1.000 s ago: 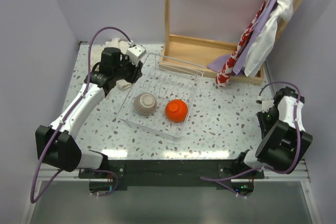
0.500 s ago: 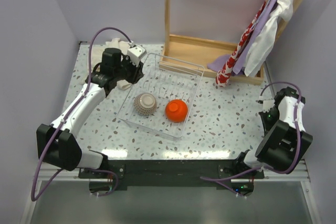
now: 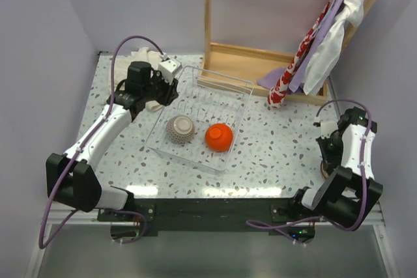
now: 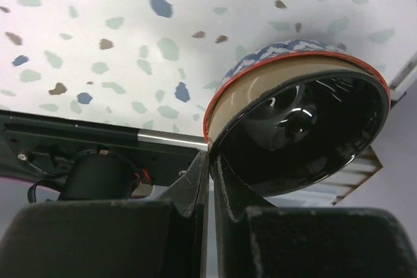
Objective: Load the bowls into the dish rack
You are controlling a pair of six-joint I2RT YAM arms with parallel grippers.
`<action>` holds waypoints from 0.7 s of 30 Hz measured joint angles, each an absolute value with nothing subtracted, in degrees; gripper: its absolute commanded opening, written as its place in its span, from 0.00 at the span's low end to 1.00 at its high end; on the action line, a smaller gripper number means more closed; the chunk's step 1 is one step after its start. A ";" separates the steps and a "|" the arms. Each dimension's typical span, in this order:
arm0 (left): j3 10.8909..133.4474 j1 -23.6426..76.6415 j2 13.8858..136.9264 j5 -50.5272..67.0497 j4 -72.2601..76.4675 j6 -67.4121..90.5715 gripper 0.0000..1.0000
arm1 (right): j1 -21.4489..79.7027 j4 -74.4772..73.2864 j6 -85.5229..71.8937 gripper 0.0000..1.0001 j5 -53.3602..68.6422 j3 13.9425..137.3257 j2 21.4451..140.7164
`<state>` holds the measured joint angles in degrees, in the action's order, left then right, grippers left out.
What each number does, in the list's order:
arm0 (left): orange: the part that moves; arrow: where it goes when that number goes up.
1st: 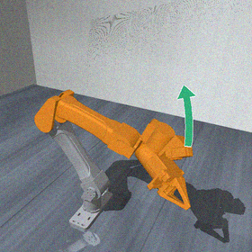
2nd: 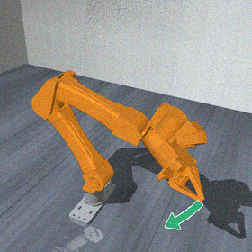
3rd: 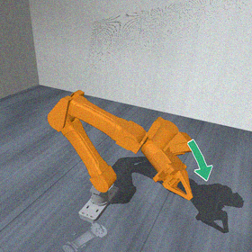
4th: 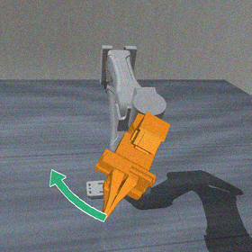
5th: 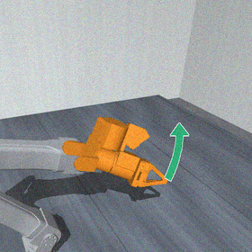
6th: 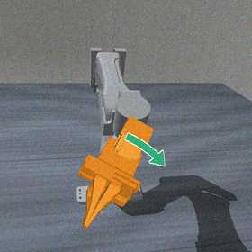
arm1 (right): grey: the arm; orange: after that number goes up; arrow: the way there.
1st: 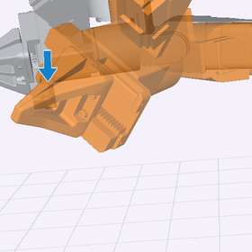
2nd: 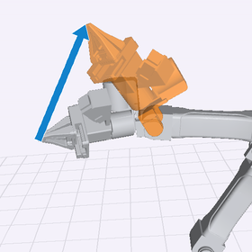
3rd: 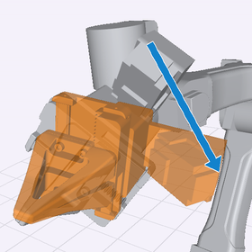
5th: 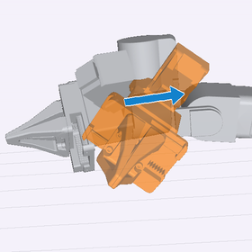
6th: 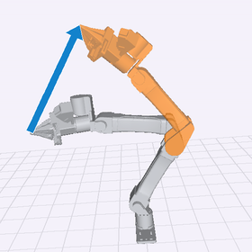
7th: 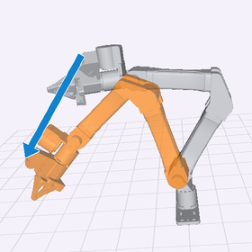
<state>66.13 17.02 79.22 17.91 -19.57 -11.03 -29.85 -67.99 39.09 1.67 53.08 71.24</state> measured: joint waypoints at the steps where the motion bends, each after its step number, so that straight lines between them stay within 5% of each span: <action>1: 66.11 17.02 79.22 17.98 -19.49 -11.03 0.39 | -28.64 -68.23 39.33 0.00 2.33 52.93 70.70; 10: 66.08 17.02 79.22 18.17 -19.33 -11.03 0.40 | -8.49 -67.26 39.46 0.00 2.61 49.39 67.64; 21: 66.08 17.02 79.22 18.15 -19.33 -11.05 0.40 | -2.02 -65.12 37.06 0.00 4.34 52.18 72.36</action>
<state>66.08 17.02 79.22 18.15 -19.33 -11.05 -2.02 -65.12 37.06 4.34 52.18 72.36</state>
